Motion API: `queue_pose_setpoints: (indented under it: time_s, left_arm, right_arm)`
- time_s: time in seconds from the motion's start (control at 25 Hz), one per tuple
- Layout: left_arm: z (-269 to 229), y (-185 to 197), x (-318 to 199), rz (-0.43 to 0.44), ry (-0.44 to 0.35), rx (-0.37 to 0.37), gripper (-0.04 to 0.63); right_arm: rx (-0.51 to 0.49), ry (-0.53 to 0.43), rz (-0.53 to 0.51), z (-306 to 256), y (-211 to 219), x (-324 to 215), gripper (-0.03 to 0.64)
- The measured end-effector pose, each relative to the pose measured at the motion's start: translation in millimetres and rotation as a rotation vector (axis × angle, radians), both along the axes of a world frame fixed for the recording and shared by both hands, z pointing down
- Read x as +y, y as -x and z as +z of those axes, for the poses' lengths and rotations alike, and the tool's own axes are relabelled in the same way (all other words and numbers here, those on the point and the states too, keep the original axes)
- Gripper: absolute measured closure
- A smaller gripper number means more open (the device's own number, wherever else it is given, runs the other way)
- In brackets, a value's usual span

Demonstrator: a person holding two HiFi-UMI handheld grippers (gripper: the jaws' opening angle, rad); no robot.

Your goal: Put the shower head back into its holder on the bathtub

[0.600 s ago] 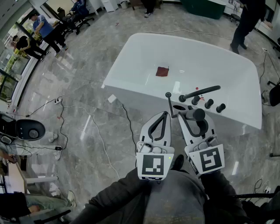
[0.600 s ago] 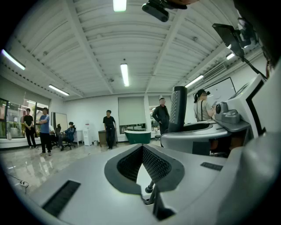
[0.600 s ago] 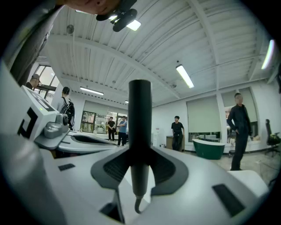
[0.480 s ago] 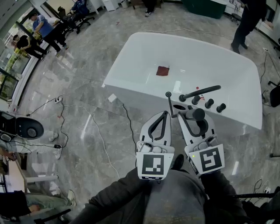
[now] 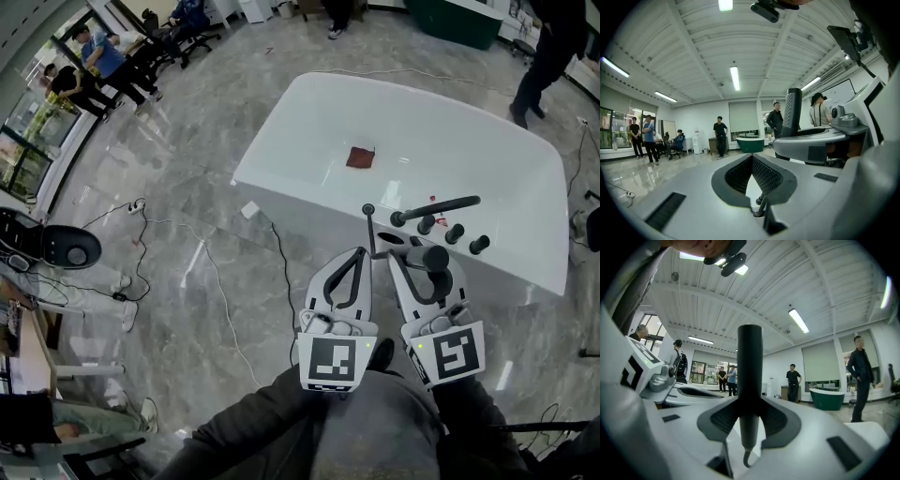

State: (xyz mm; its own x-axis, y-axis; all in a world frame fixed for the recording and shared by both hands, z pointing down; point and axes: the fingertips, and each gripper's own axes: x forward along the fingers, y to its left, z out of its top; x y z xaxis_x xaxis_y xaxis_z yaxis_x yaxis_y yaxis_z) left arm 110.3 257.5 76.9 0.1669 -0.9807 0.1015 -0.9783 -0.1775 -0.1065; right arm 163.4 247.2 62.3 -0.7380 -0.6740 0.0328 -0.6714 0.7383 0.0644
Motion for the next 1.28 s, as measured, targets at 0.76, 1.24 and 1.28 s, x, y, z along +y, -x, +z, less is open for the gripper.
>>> queue_pose_setpoints:
  time_s: [0.76,1.24,1.28]
  left_arm:
    - [42.2,22.2,-12.6,-0.058,0.045,0.033,0.592]
    - [49.9,69.4,-79.6,-0.002,0.064,0.075,0.592]
    - [50.1,72.5,-84.5,0.005,0.065,0.075,0.592]
  right_arm:
    - [-0.028,-0.024,-0.037,-6.0,6.6,-20.8,0.474]
    - [0.023,0.032,0.030,2.1,38.0,-71.4,0.474]
    - [0.024,0.031,0.039,0.2,39.7,-75.9,0.474]
